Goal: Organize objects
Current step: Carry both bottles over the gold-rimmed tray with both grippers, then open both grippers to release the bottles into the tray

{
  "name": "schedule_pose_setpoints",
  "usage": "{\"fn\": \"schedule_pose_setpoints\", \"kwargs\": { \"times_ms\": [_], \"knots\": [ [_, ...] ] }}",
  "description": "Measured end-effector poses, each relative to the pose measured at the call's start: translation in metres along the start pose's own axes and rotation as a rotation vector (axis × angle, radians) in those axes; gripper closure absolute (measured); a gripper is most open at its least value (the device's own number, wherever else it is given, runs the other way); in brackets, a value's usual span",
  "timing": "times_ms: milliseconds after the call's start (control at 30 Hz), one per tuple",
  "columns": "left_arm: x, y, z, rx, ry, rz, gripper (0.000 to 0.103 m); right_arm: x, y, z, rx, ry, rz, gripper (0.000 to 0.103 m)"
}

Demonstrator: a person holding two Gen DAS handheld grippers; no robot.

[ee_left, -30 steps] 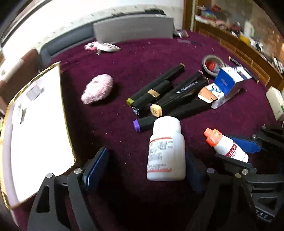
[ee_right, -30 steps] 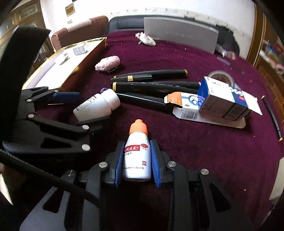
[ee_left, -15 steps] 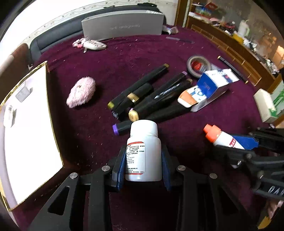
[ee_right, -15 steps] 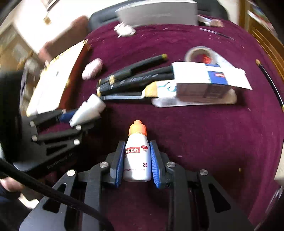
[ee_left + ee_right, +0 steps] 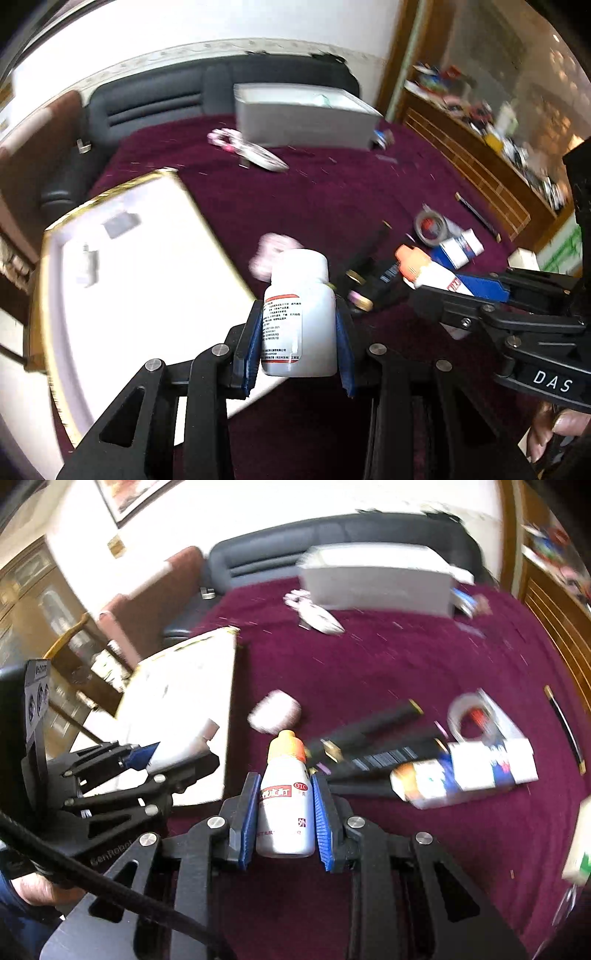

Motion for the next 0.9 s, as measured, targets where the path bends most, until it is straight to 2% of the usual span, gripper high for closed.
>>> {"fn": "schedule_pose_setpoints", "kwargs": {
  "times_ms": [133, 267, 400, 633, 900],
  "knots": [
    [-0.05, 0.01, 0.02, 0.052, 0.071, 0.069, 0.073, -0.049, 0.032, -0.018, 0.019, 0.041, 0.1, 0.078],
    [-0.104, 0.012, 0.023, 0.05, 0.139, 0.165, 0.072, -0.088, 0.062, -0.055, -0.007, 0.092, 0.137, 0.078],
    [-0.152, 0.007, 0.019, 0.033, 0.186, 0.249, 0.072, -0.106, 0.075, -0.094, -0.053, 0.128, 0.123, 0.078],
    [-0.181, 0.019, -0.01, 0.018, 0.178, 0.298, 0.072, -0.115, 0.101, -0.158, -0.114, 0.107, 0.105, 0.078],
    [-0.202, 0.023, -0.047, -0.013, 0.197, 0.363, 0.072, -0.124, 0.135, -0.217, -0.124, 0.101, 0.1, 0.078]
  ]
}}
Point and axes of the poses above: each gripper's, at about its wrist camera, not at the fingertips, and z roughly against the way its jaws point, x to its right, y to its top, the point moved 2 cm from there along -z, roughly the way its jaws point, and after that the axes turned 3 degrees about x, right-handed, at the moved point
